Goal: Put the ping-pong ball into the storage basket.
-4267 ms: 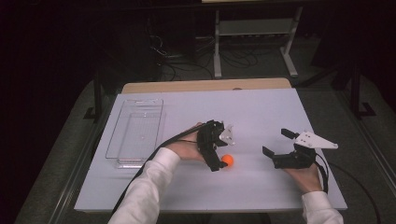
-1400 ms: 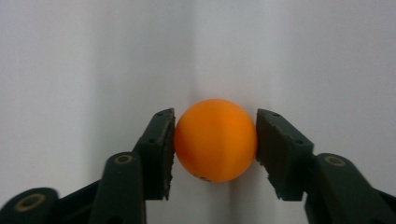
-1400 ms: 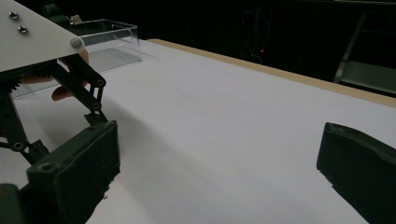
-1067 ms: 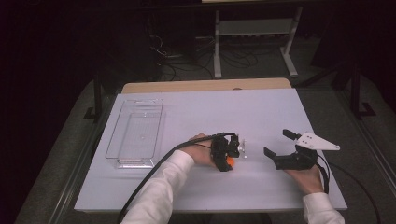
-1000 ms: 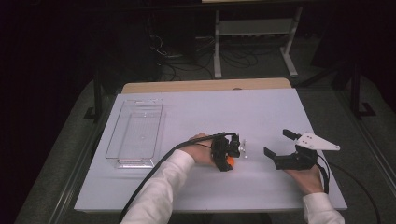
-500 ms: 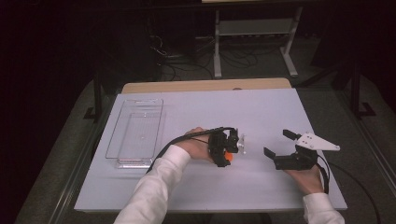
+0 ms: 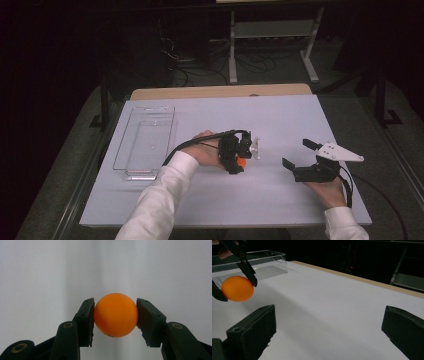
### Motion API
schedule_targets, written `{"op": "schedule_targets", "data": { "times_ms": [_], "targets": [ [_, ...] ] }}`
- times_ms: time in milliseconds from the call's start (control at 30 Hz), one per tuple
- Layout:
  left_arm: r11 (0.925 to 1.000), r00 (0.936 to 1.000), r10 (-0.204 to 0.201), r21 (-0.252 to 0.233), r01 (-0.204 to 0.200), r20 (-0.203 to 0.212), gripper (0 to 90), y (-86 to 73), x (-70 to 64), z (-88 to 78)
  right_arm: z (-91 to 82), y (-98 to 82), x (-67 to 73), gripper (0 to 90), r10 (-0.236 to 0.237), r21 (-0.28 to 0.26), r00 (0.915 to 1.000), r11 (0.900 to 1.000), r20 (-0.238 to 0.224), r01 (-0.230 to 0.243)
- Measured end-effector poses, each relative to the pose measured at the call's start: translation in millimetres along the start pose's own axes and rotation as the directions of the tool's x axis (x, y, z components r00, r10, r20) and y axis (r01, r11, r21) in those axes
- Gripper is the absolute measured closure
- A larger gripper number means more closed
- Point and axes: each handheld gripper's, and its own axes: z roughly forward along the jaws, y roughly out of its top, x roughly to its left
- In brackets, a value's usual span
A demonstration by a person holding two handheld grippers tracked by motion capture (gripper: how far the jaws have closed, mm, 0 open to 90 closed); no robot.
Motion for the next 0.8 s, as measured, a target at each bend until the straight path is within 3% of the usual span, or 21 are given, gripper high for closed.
{"op": "schedule_targets", "data": {
  "times_ms": [400,500,800],
  "targets": [
    [0.9998,0.9996,-0.019,0.010,0.019,-0.019,50.9,-5.5,3.0,-22.3,-0.1,0.1,0.1,0.0,0.003,0.000,1.0000,1.000,0.001,-0.003],
    [0.9996,0.9996,-0.027,-0.011,0.027,-0.009,50.9,-6.8,2.2,-28.8,0.2,0.0,0.5,0.0,0.002,0.001,1.0000,1.000,0.000,-0.002],
    [0.9984,0.9984,-0.044,-0.039,0.042,-0.035,50.9,-13.4,6.5,-50.7,-0.2,0.1,0.3,0.0,-0.001,0.001,1.0000,1.000,0.001,0.001]
  ]
}}
